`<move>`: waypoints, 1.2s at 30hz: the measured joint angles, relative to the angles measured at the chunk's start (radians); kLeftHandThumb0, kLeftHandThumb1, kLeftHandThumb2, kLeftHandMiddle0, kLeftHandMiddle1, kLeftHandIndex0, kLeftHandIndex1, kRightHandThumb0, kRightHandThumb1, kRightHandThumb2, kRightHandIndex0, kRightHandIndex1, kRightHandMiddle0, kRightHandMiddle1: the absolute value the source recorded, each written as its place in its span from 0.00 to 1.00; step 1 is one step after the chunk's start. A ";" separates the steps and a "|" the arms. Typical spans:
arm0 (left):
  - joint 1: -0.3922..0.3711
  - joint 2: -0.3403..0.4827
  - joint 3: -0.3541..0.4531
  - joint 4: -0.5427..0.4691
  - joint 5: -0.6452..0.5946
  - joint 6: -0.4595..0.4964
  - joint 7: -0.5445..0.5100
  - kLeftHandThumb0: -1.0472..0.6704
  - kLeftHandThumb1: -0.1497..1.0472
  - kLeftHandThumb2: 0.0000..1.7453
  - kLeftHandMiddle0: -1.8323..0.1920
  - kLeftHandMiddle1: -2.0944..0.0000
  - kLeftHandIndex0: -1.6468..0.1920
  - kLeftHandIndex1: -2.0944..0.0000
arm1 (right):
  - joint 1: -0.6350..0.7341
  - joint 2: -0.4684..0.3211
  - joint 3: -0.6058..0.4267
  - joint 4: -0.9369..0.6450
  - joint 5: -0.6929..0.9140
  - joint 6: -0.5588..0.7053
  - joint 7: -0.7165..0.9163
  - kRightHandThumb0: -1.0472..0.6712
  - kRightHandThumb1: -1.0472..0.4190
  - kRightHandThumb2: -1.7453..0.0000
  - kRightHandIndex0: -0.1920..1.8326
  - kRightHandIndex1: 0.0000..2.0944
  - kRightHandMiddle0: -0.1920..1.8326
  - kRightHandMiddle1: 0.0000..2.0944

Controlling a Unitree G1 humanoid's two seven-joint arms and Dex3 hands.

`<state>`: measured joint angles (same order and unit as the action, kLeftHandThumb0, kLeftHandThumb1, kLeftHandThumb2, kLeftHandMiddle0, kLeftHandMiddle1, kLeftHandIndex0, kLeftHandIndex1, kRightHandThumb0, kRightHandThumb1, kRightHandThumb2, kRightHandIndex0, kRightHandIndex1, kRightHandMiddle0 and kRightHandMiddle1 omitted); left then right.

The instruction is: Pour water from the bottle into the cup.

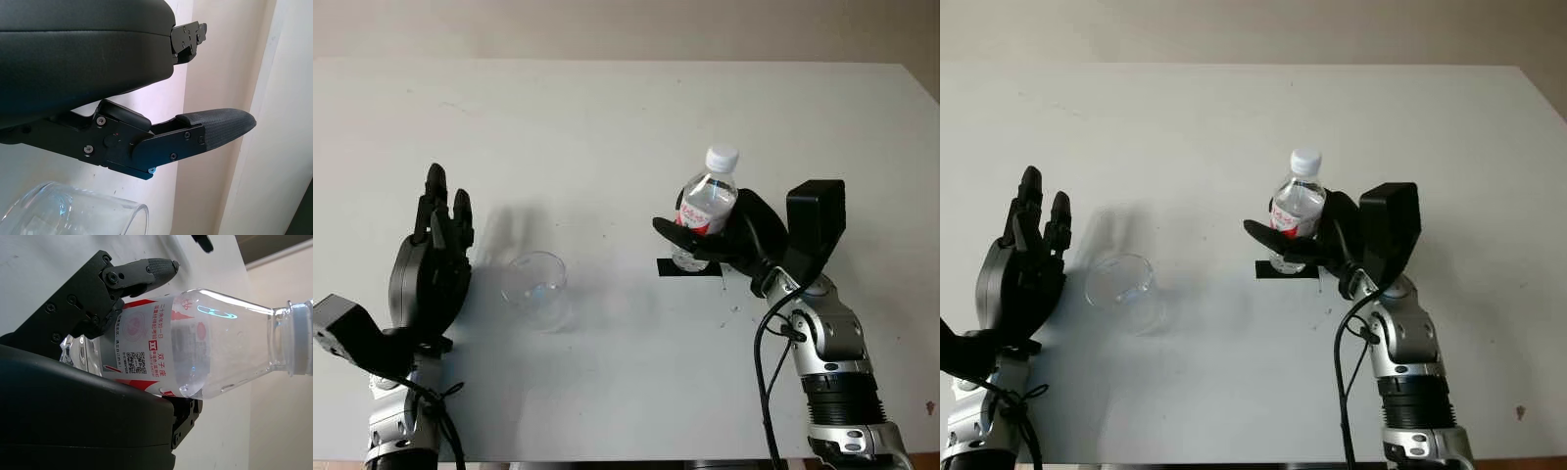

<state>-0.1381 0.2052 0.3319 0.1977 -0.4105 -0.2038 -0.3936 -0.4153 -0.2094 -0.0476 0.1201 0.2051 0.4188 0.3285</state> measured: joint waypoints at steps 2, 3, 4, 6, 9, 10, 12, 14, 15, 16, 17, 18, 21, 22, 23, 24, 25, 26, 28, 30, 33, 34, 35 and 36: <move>0.000 0.001 0.001 0.000 0.000 0.000 0.001 0.15 1.00 0.39 1.00 1.00 1.00 1.00 | 0.003 -0.005 -0.006 0.016 0.004 -0.027 0.023 0.32 0.00 0.79 0.45 1.00 0.25 1.00; 0.000 0.001 0.002 0.000 0.001 0.000 0.001 0.15 1.00 0.39 1.00 1.00 1.00 1.00 | 0.007 -0.005 -0.009 0.021 0.004 -0.043 0.030 0.32 0.00 0.81 0.34 1.00 0.15 1.00; 0.001 0.003 0.002 0.000 0.001 0.000 0.001 0.15 1.00 0.39 1.00 1.00 1.00 1.00 | 0.011 -0.005 -0.012 0.025 0.004 -0.054 0.033 0.32 0.00 0.83 0.28 1.00 0.10 1.00; 0.001 0.006 0.003 0.000 0.001 0.003 0.001 0.15 1.00 0.39 1.00 1.00 1.00 1.00 | 0.018 -0.006 -0.015 0.028 0.001 -0.070 0.033 0.31 0.00 0.86 0.20 1.00 0.04 1.00; 0.001 0.010 0.003 0.002 0.002 0.005 0.001 0.15 1.00 0.40 1.00 1.00 1.00 1.00 | 0.024 -0.008 -0.014 0.028 -0.011 -0.079 0.027 0.29 0.00 0.88 0.14 1.00 0.01 1.00; -0.001 0.013 0.003 0.005 0.002 0.005 0.000 0.15 1.00 0.40 1.00 1.00 1.00 1.00 | 0.025 -0.009 -0.014 0.028 -0.016 -0.079 0.024 0.29 0.00 0.89 0.11 0.99 0.00 0.97; -0.003 0.022 0.003 0.012 0.002 0.005 0.000 0.15 1.00 0.41 1.00 1.00 1.00 1.00 | 0.032 -0.010 -0.013 0.027 -0.025 -0.083 0.020 0.28 0.00 0.91 0.06 0.95 0.00 0.91; -0.005 0.026 0.003 0.014 0.002 0.005 0.000 0.15 1.00 0.41 1.00 1.00 1.00 1.00 | 0.050 -0.013 -0.012 0.027 -0.033 -0.099 0.021 0.27 0.00 0.93 0.03 0.80 0.00 0.77; -0.006 0.028 0.003 0.017 0.002 0.005 -0.001 0.15 1.00 0.41 1.00 1.00 1.00 1.00 | 0.057 -0.014 -0.011 0.027 -0.038 -0.113 0.023 0.27 0.00 0.94 0.02 0.71 0.00 0.69; -0.006 0.028 0.003 0.017 0.002 0.005 -0.001 0.15 1.00 0.41 1.00 1.00 1.00 1.00 | 0.062 -0.016 -0.010 0.027 -0.041 -0.123 0.027 0.25 0.01 0.96 0.01 0.56 0.00 0.55; -0.006 0.028 0.003 0.018 0.002 0.005 0.000 0.15 1.00 0.41 1.00 1.00 1.00 1.00 | 0.067 -0.018 -0.008 0.028 -0.044 -0.134 0.032 0.23 0.02 0.96 0.02 0.45 0.01 0.45; -0.006 0.028 0.003 0.018 0.002 0.005 0.000 0.15 1.00 0.41 1.00 1.00 1.00 1.00 | 0.071 -0.020 -0.006 0.030 -0.045 -0.147 0.041 0.22 0.03 0.97 0.02 0.33 0.02 0.34; -0.006 0.028 0.003 0.018 0.002 0.006 0.004 0.15 1.00 0.40 1.00 1.00 1.00 1.00 | 0.084 -0.028 0.003 0.038 -0.051 -0.192 0.070 0.20 0.08 0.98 0.00 0.06 0.01 0.10; -0.006 0.028 0.003 0.018 0.002 0.006 0.004 0.15 1.00 0.40 1.00 1.00 1.00 1.00 | 0.092 -0.029 0.006 0.039 -0.053 -0.209 0.078 0.20 0.10 0.98 0.00 0.03 0.00 0.07; -0.006 0.028 0.003 0.018 0.002 0.006 0.005 0.15 1.00 0.40 1.00 1.00 1.00 1.00 | 0.102 -0.029 0.011 0.041 -0.057 -0.230 0.086 0.18 0.11 0.98 0.00 0.01 0.00 0.03; -0.006 0.028 0.003 0.018 0.002 0.006 0.006 0.15 1.00 0.40 1.00 1.00 1.00 1.00 | 0.109 -0.029 0.017 0.047 -0.065 -0.258 0.093 0.16 0.12 0.98 0.00 0.01 0.00 0.01; -0.005 0.028 0.003 0.018 0.002 0.006 0.006 0.15 1.00 0.40 1.00 1.00 1.00 1.00 | 0.114 -0.029 0.024 0.057 -0.075 -0.290 0.099 0.14 0.12 0.97 0.00 0.00 0.00 0.01; -0.005 0.028 0.003 0.018 0.002 0.006 0.007 0.15 1.00 0.40 1.00 1.00 1.00 1.00 | 0.119 -0.030 0.031 0.066 -0.084 -0.321 0.103 0.13 0.12 0.97 0.00 0.00 0.00 0.00; -0.004 0.028 0.003 0.019 0.004 0.005 0.008 0.15 1.00 0.40 1.00 1.00 1.00 1.00 | 0.132 -0.031 0.044 0.085 -0.113 -0.385 0.102 0.10 0.12 0.97 0.00 0.00 0.00 0.00; -0.004 0.028 0.002 0.019 0.005 0.005 0.009 0.15 1.00 0.40 1.00 1.00 1.00 1.00 | 0.138 -0.031 0.050 0.107 -0.141 -0.442 0.088 0.08 0.11 0.97 0.00 0.00 0.00 0.00; -0.004 0.028 0.002 0.019 0.005 0.005 0.011 0.15 1.00 0.40 1.00 1.00 1.00 1.00 | 0.149 -0.031 0.056 0.144 -0.171 -0.531 0.070 0.06 0.11 0.97 0.00 0.00 0.00 0.00; -0.004 0.028 0.002 0.019 0.005 0.005 0.011 0.15 1.00 0.40 1.00 1.00 1.00 1.00 | 0.154 -0.031 0.059 0.153 -0.189 -0.559 0.057 0.05 0.10 0.97 0.00 0.00 0.00 0.00; -0.004 0.028 0.002 0.019 0.005 0.005 0.011 0.15 1.00 0.40 1.00 1.00 1.00 1.00 | 0.159 -0.031 0.062 0.158 -0.203 -0.582 0.042 0.05 0.10 0.97 0.00 0.00 0.00 0.00; -0.004 0.028 0.002 0.019 0.005 0.005 0.011 0.15 1.00 0.40 1.00 1.00 1.00 1.00 | 0.166 -0.031 0.064 0.159 -0.216 -0.600 0.027 0.06 0.11 0.97 0.00 0.00 0.00 0.00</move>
<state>-0.1424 0.2333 0.3334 0.2165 -0.4052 -0.1988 -0.3826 -0.2498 -0.2407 0.0166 0.2786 -0.0106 -0.1813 0.3558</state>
